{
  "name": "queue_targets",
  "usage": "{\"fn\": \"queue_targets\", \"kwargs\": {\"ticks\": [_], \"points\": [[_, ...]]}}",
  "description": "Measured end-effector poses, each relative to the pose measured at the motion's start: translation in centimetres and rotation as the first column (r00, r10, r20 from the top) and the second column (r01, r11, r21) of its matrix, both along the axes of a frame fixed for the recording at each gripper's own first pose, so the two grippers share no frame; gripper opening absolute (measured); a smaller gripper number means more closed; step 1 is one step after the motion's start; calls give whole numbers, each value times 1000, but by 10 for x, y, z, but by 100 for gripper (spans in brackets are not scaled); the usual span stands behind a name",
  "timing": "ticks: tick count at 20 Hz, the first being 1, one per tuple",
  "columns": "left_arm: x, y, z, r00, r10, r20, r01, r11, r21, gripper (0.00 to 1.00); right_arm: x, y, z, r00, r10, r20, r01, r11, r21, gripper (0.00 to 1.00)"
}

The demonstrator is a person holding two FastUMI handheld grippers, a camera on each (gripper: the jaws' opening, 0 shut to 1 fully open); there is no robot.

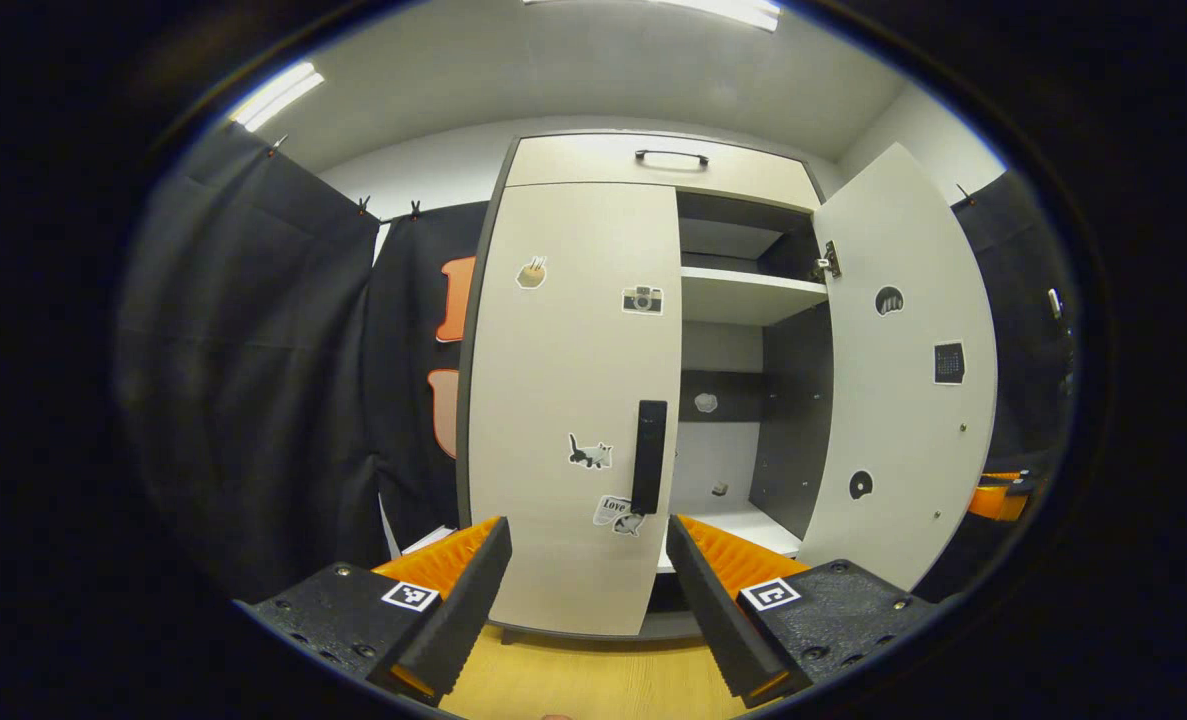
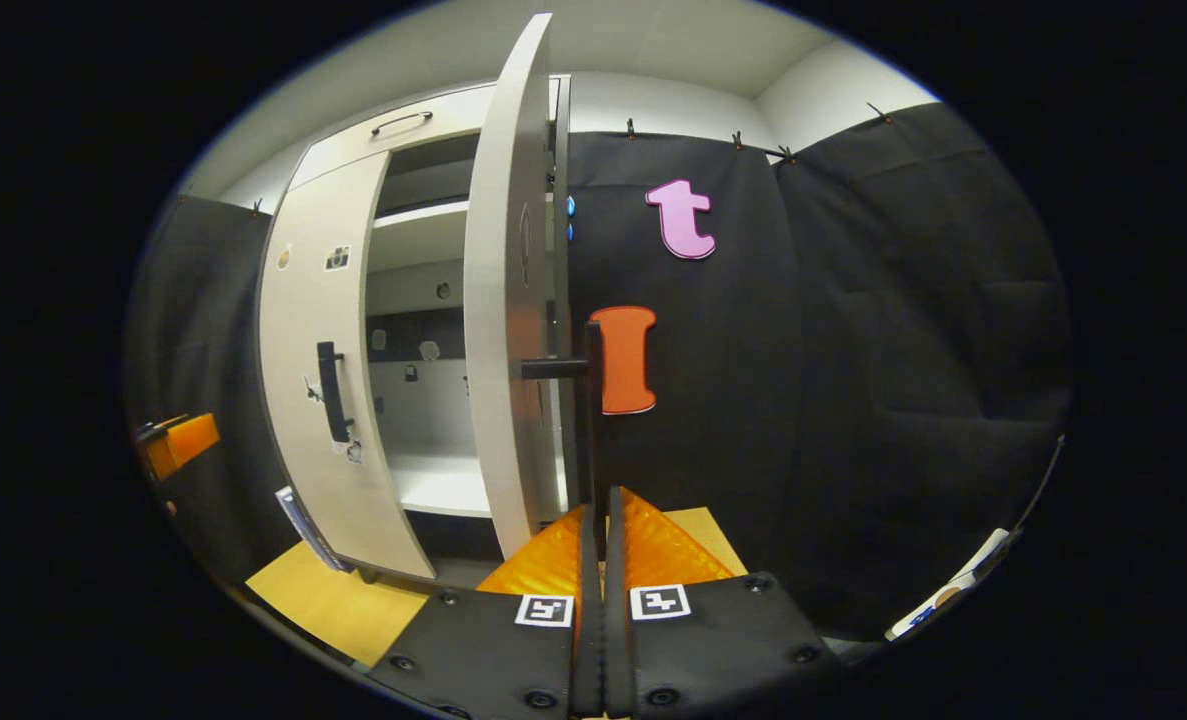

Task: Open the right door of the double-door shoe cabinet with the right hand, and open the left door with the left hand.

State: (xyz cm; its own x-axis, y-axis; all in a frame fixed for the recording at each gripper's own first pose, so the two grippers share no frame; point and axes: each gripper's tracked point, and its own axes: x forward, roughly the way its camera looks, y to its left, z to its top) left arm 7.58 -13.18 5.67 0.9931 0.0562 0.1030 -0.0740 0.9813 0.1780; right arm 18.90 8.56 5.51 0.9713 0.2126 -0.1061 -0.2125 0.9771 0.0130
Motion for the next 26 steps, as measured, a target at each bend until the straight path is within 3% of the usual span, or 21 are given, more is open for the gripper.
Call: {"fn": "queue_targets", "kwargs": {"ticks": [3,5,7,8,10,13,14,15,17,18,20,25,26], "points": [[20,-13,-4,1000,5,5,-5,999,43,96,-6,-10,3,1000,-12,24,12,1000,-28,9],[39,-14,-8,1000,27,7,-27,996,83,97,-9,-12,0,1000,1,18,0,999,-36,42],[57,-20,-13,1000,28,6,-28,995,93,95,-8,-17,1,1000,-4,26,4,1000,-31,46],[65,-25,-15,1000,21,5,-21,996,89,95,-8,-20,1,1000,-12,27,13,1000,-27,40],[81,-27,-16,1000,28,7,-29,995,99,95,-9,-27,3,999,-29,32,29,999,-16,65],[107,-26,-15,999,41,22,-43,993,111,95,-8,-39,8,997,-60,55,60,998,5,88],[114,-26,-14,999,44,25,-47,992,116,93,-6,-45,10,995,-75,66,75,997,4,88],[120,-26,-15,999,50,21,-52,991,123,95,-4,-50,10,993,-87,74,88,996,-2,97],[135,-30,-18,999,35,14,-37,991,128,95,-4,-61,8,992,-108,69,110,994,-14,94],[141,-31,-20,999,31,9,-32,991,129,95,-5,-66,8,991,-119,64,120,993,-11,99],[154,-33,-24,1000,29,3,-29,992,122,95,-6,-74,7,990,-133,57,133,991,3,94],[186,-33,-44,998,4,-56,-1,999,48,94,-9,-94,3,985,-163,56,164,986,-11,94],[192,-29,-45,998,11,-56,-8,998,57,84,-7,-99,3,983,-174,59,175,984,-17,94]]}}
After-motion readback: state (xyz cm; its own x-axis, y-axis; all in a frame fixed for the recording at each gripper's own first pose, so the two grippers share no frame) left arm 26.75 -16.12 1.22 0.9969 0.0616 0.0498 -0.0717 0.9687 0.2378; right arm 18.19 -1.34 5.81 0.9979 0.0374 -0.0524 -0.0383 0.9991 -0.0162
